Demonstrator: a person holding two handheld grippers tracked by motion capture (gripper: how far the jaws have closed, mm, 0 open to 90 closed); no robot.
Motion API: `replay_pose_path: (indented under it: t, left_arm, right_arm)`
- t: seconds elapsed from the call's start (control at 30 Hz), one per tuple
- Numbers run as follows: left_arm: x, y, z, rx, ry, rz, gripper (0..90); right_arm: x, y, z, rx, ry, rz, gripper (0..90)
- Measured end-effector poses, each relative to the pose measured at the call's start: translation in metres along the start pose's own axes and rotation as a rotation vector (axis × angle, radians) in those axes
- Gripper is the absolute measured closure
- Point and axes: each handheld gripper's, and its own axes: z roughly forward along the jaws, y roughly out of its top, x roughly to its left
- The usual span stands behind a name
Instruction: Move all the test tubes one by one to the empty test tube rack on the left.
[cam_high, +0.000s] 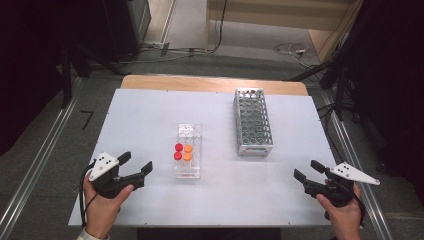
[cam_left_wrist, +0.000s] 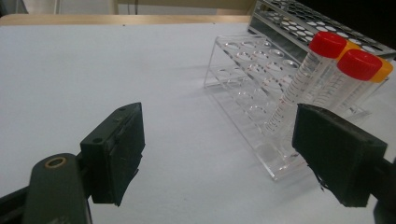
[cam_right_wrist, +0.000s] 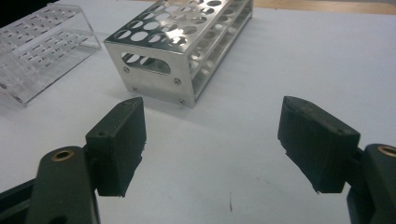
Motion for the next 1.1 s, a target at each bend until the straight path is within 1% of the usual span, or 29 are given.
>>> replay_pose_path:
  t: [0.17, 0.37, 0.47, 0.57, 0.67, 0.77, 0.9, 1.0, 1.1]
  left_arm:
    - [0.003, -0.003, -0.004, -0.004, 0.01, -0.007, 17.8]
    - [0.006, -0.003, -0.007, -0.014, 0.026, -0.013, 17.8]
    - [0.007, -0.005, -0.007, -0.002, 0.04, -0.006, 17.8]
    - [0.011, -0.006, -0.007, 0.007, 0.06, -0.014, 17.8]
    - [0.015, -0.007, -0.008, 0.013, 0.083, -0.02, 17.8]
    - [0.02, -0.01, -0.007, 0.024, 0.098, -0.022, 17.8]
    - [0.026, -0.013, -0.005, 0.044, 0.117, -0.029, 17.4]
    - [0.031, -0.015, -0.005, 0.045, 0.132, -0.039, 17.3]
    - [0.033, -0.017, -0.005, 0.05, 0.14, -0.043, 17.4]
  right_arm:
    - [-0.005, -0.003, -0.004, -0.002, -0.018, 0.008, 22.0]
    - [-0.016, -0.006, -0.009, -0.002, -0.06, 0.025, 22.0]
    - [-0.023, -0.009, -0.01, 0.003, -0.082, 0.039, 22.0]
    - [-0.029, -0.012, -0.011, 0.015, -0.111, 0.05, 22.0]
    - [-0.036, -0.015, -0.012, 0.022, -0.128, 0.061, 22.0]
    - [-0.041, -0.018, -0.011, 0.036, -0.145, 0.071, 21.9]
    - [-0.047, -0.022, -0.007, 0.059, -0.168, 0.074, 21.9]
    - [-0.049, -0.023, -0.006, 0.066, -0.184, 0.07, 21.9]
    - [-0.051, -0.024, -0.005, 0.072, -0.189, 0.078, 21.9]
